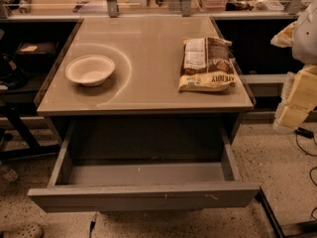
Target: Close top drawer
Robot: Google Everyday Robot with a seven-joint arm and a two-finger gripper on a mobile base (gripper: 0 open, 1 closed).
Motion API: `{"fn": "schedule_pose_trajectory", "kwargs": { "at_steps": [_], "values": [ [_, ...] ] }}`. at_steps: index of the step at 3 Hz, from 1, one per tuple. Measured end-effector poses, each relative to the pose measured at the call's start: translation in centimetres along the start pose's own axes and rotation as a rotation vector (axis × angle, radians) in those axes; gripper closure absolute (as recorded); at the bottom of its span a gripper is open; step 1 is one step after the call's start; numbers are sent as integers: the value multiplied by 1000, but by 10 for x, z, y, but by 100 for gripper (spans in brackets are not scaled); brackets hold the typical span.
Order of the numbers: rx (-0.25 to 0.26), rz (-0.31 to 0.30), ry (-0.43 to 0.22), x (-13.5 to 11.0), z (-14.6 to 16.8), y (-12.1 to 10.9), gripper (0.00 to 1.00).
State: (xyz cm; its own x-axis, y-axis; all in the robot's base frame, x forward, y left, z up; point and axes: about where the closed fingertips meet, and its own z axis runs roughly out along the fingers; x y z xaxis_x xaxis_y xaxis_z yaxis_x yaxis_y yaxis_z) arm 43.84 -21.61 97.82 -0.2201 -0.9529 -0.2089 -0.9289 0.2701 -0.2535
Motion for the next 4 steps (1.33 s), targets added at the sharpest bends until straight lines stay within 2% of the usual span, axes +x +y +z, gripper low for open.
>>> {"fn": "schedule_pose_trajectory", "kwargs": {
  "at_steps": [1, 2, 4],
  "values": [
    [0, 0, 0, 0, 0, 0, 0],
    [0, 0, 0, 0, 0, 0, 18],
    [0, 0, 0, 0, 0, 0, 64]
  ]
}}
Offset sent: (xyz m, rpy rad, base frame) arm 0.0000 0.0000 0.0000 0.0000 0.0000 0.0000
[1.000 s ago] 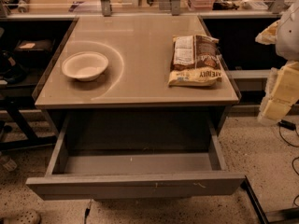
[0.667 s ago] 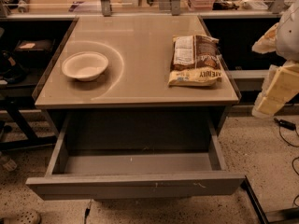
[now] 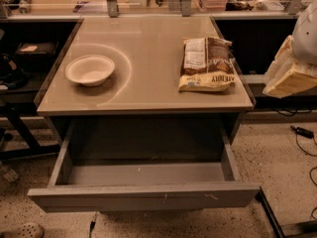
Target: Close top drawer
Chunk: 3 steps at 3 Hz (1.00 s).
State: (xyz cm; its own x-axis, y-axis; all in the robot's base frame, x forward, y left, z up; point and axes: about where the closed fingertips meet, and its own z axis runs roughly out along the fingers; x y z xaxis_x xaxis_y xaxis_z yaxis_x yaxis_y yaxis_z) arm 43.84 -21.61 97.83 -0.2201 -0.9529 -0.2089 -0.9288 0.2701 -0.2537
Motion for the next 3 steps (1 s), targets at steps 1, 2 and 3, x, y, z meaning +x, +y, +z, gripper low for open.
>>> {"fn": "schedule_pose_trajectory", "kwargs": {
  "at_steps": [1, 2, 3],
  "values": [
    [0, 0, 0, 0, 0, 0, 88],
    [4, -9, 44, 8, -5, 15, 100],
    [-63, 35, 88, 25, 1, 64, 100]
  ]
}}
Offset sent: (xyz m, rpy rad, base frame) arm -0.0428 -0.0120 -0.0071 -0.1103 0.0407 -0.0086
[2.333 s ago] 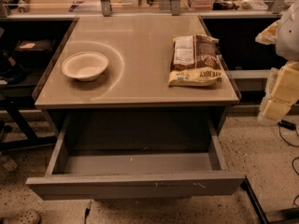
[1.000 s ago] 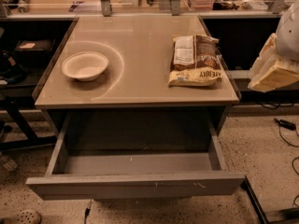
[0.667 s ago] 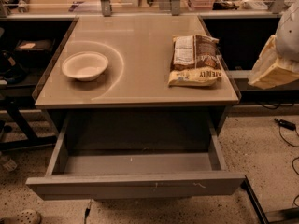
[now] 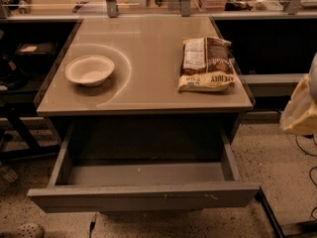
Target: Close top drawer
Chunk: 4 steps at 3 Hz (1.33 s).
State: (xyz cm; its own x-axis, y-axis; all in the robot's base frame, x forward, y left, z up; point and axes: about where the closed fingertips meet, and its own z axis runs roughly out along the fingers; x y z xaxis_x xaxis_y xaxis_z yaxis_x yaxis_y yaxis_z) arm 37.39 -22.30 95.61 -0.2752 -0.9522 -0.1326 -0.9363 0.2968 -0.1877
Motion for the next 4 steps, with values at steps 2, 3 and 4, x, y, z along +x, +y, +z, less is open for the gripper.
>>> {"fn": "schedule_pose_trajectory", "kwargs": {
  "at_steps": [2, 3, 4],
  "values": [
    [-145, 50, 49, 28, 51, 66, 100],
    [-141, 50, 47, 27, 50, 65, 100],
    [-198, 69, 45, 27, 79, 85, 100]
  ]
}}
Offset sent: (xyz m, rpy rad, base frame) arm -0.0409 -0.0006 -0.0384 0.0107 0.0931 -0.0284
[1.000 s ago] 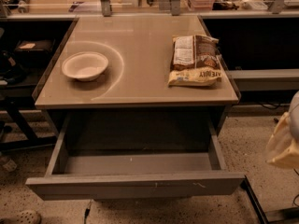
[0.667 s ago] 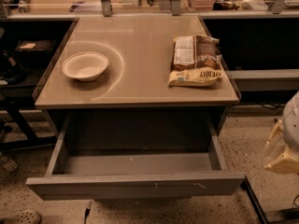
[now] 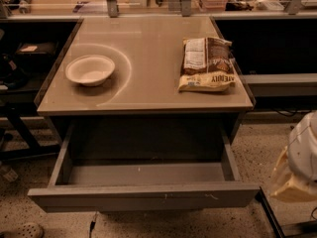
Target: Close top drawer
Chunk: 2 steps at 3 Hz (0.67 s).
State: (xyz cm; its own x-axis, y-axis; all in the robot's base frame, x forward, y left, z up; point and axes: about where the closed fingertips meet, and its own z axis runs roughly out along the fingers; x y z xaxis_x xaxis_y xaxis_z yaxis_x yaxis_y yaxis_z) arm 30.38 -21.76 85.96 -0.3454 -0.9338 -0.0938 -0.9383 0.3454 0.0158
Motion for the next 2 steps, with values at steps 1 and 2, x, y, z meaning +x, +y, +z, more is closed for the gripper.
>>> {"fn": "schedule_pose_trajectory", "kwargs": {
  "at_steps": [1, 2],
  "values": [
    [-112, 37, -35, -5, 62, 20, 100],
    [-186, 37, -67, -17, 109, 31, 100]
  ]
}}
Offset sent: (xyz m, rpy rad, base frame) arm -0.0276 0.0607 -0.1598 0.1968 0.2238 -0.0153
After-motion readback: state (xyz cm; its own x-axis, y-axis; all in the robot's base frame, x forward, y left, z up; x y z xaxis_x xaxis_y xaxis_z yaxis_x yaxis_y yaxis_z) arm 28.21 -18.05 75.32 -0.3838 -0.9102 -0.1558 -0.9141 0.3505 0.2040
